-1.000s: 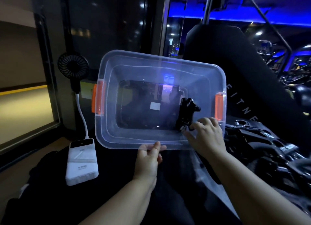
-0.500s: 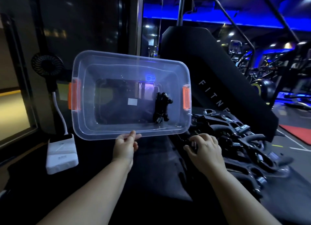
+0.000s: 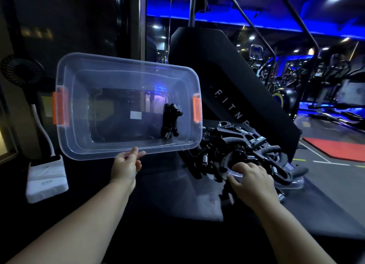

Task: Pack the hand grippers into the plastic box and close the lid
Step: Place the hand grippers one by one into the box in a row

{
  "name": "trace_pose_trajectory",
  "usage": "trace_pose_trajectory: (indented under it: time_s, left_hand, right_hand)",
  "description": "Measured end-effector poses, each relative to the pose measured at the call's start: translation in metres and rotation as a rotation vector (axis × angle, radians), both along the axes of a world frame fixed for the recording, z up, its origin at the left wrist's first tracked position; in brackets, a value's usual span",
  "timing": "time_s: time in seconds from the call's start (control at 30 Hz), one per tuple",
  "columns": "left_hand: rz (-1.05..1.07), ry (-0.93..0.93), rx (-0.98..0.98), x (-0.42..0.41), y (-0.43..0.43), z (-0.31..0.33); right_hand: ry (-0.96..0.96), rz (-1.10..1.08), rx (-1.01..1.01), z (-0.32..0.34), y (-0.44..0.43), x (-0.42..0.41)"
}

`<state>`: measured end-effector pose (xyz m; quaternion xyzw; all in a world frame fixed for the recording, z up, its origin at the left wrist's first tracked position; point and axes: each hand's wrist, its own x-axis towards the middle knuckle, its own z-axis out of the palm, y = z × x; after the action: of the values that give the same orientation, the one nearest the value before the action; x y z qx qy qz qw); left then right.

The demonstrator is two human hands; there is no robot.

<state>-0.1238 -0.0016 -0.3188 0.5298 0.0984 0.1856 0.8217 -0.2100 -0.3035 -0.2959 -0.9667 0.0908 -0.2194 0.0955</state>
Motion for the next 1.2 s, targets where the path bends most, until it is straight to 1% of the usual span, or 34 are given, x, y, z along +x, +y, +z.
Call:
trace_pose_trajectory:
  time_s: [0.1, 0.17, 0.3, 0.47, 0.63, 0.9, 1.1, 1.2]
  left_hand:
    - [-0.008, -0.005, 0.006, 0.001, 0.001, -0.002]
    - [-0.008, -0.002, 0.016, 0.002, 0.001, -0.003]
    - [0.000, -0.006, 0.011, 0.002, 0.002, -0.004]
    - [0.000, -0.007, 0.009, 0.001, 0.002, -0.003]
    - [-0.002, -0.013, 0.009, -0.001, 0.001, -0.002]
    - [-0.007, -0.010, -0.002, 0.000, 0.002, 0.000]
    - [-0.008, -0.005, 0.016, 0.001, 0.001, -0.001]
    - [-0.006, 0.000, 0.017, 0.001, 0.002, -0.002]
  right_hand:
    - [0.066, -0.043, 0.047, -0.015, -0.008, -0.009]
    - [0.033, -0.050, 0.078, -0.023, -0.008, -0.012]
    - [-0.008, -0.049, 0.052, -0.033, -0.002, -0.016]
    - [0.058, -0.157, 0.037, -0.032, 0.002, -0.018]
    - [0.106, -0.247, 0.102, -0.027, -0.001, -0.023]
    - [0.192, -0.440, 0.118, -0.023, -0.014, -0.033]
    - [0.263, -0.465, 0.147, -0.020, -0.018, -0.030]
    - [0.229, -0.465, 0.163, -0.015, -0.023, -0.030]
